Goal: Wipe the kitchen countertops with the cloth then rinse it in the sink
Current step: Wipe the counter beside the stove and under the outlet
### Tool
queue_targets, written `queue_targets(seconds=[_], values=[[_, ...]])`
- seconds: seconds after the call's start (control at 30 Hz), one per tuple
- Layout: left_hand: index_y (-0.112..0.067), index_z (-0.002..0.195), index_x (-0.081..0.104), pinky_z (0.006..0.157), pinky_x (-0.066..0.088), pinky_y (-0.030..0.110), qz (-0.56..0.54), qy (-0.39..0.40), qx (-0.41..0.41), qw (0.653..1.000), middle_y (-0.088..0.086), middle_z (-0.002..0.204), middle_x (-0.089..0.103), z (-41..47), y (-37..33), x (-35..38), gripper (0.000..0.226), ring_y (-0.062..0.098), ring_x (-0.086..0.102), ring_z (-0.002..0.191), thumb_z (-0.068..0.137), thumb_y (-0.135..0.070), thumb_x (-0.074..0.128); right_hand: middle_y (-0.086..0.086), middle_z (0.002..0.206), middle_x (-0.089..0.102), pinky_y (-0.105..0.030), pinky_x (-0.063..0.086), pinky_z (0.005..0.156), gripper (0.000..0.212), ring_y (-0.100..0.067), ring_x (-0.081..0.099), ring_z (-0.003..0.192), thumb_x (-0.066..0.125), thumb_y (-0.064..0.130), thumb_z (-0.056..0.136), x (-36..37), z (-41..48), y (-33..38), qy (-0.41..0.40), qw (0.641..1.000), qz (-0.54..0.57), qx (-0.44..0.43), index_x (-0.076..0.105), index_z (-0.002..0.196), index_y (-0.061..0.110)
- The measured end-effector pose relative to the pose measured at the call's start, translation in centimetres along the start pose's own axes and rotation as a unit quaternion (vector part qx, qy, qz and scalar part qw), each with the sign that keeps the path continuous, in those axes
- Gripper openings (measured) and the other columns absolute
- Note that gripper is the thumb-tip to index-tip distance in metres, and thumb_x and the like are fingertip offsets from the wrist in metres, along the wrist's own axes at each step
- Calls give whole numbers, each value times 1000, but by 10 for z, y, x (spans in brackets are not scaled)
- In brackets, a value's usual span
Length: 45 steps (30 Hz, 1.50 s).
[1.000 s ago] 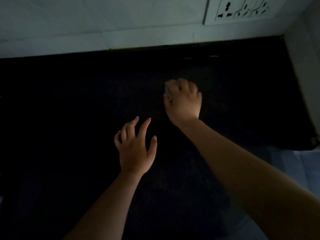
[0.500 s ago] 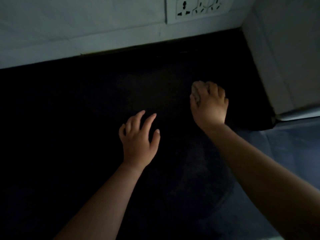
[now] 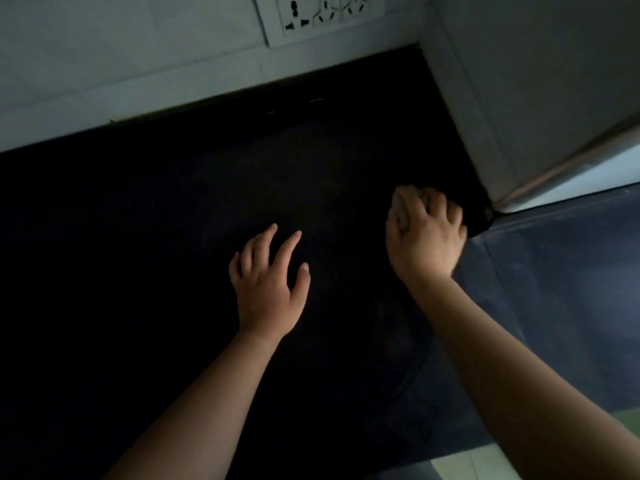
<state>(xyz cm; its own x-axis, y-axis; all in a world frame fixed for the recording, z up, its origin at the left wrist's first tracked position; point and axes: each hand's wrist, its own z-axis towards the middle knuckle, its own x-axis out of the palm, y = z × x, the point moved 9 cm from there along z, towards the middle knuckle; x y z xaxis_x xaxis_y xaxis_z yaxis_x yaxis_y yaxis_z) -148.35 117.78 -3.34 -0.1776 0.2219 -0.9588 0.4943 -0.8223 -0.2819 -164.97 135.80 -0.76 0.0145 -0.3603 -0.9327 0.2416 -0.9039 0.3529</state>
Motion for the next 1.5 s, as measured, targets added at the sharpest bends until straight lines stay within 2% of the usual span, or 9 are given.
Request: queue_targets(seconds=[0.07,0.23,0.33,0.43,0.63,1.0,1.13,1.33,1.5], values=[[-34,134,45,106,27,55,6,0,0,1000,2,146,39,1,1,0,48,24,32,133,88,-46,42,-10,125,52,-45,38,80,39,-38,45,108,53,37,83,5,1,11,3,1000,-1,19,56,121,27],[-33,134,46,107,27,57,8,2,-2,1000,3,146,39,-1,-2,-2,48,28,33,133,87,-45,41,-6,122,55,-40,41,76,39,-33,47,107,50,40,84,1,-77,26,48,979,12,-199,55,121,28],[-31,135,46,109,23,57,-5,13,6,1000,6,148,37,-1,-2,-2,48,30,30,135,89,-44,42,-6,124,55,-39,42,77,39,-32,46,110,49,43,86,-13,-123,-7,64,970,14,-234,53,122,32],[-27,135,48,109,22,59,-34,42,16,998,7,149,36,-3,-2,-3,45,31,29,137,91,-36,50,-10,123,56,-41,42,75,39,-36,48,108,48,42,86,-25,-126,-38,50,981,-6,-188,56,121,28],[-27,131,52,103,30,58,-14,78,90,993,3,145,42,-67,-2,-22,43,26,38,132,89,-33,54,-7,131,49,-45,35,86,40,-34,39,117,53,36,86,-25,-129,-32,14,998,30,50,52,125,27],[-27,132,51,99,32,55,31,69,14,997,5,143,44,-194,145,-64,48,27,42,127,88,-43,40,-5,128,53,-45,43,84,41,-34,44,116,50,43,85,24,-278,120,102,986,27,-131,52,124,33],[-27,133,49,100,31,57,43,40,-30,998,6,144,43,-207,208,-81,49,29,40,128,89,-44,39,-7,127,53,-47,44,83,41,-35,47,113,45,44,85,49,-278,181,130,954,26,-269,51,124,33],[-30,135,46,104,27,56,14,-6,-50,999,4,146,39,-219,254,-89,47,25,35,132,90,-43,40,-5,129,47,-48,36,89,37,-33,40,116,45,40,88,64,-222,195,45,996,36,-63,48,124,32],[-31,133,47,102,29,54,7,-24,-48,999,2,144,41,-217,256,-87,47,23,36,130,87,-42,44,-5,130,48,-47,41,86,39,-33,41,117,45,44,88,75,-283,239,93,973,14,-213,48,125,32]])
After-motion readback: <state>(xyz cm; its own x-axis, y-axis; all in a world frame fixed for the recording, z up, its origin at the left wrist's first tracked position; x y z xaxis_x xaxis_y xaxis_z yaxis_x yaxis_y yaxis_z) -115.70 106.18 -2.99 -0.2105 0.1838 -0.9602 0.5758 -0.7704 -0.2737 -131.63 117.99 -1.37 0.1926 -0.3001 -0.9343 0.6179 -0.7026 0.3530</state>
